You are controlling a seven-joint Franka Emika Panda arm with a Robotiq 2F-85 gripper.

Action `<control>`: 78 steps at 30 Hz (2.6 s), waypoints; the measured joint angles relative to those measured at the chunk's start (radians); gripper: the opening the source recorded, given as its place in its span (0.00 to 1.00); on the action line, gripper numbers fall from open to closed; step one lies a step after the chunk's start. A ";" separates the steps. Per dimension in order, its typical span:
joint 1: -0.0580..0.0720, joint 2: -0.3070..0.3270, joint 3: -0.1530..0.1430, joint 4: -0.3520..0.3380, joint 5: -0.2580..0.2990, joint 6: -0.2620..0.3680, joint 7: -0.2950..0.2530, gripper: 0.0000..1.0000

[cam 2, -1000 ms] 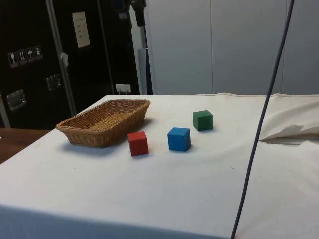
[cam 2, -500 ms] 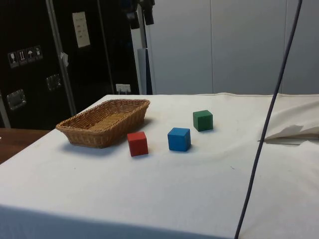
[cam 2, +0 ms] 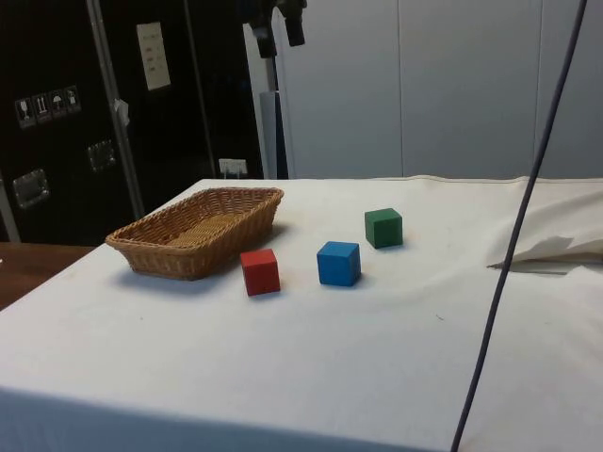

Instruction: Pick up the blue cube and place it into the basket.

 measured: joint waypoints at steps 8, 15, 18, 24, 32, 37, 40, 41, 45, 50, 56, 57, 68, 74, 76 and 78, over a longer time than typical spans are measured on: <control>0.000 -0.032 0.008 -0.052 -0.006 0.050 0.023 1.00; 0.000 -0.075 0.014 -0.129 -0.006 0.126 0.029 1.00; 0.000 -0.090 0.018 -0.162 -0.006 0.163 0.029 1.00; 0.000 -0.098 0.024 -0.206 -0.004 0.219 0.024 1.00; 0.000 -0.111 0.025 -0.258 -0.001 0.280 0.013 1.00; 0.000 -0.110 0.024 -0.261 -0.001 0.279 0.004 1.00; -0.001 -0.105 0.020 -0.270 -0.001 0.281 -0.008 1.00; -0.001 -0.101 0.018 -0.272 -0.001 0.282 -0.014 1.00; -0.002 -0.083 0.009 -0.276 -0.001 0.283 -0.037 1.00; -0.004 -0.062 0.004 -0.284 -0.002 0.283 -0.065 1.00; -0.007 -0.051 -0.001 -0.303 -0.007 0.283 -0.092 1.00; -0.008 -0.051 -0.001 -0.308 -0.008 0.283 -0.094 1.00; -0.011 -0.074 -0.002 -0.352 -0.027 0.287 -0.088 1.00; -0.014 -0.076 -0.003 -0.366 -0.028 0.298 -0.078 1.00; -0.014 -0.076 -0.003 -0.368 -0.028 0.298 -0.077 1.00; -0.014 -0.076 -0.003 -0.370 -0.028 0.298 -0.077 1.00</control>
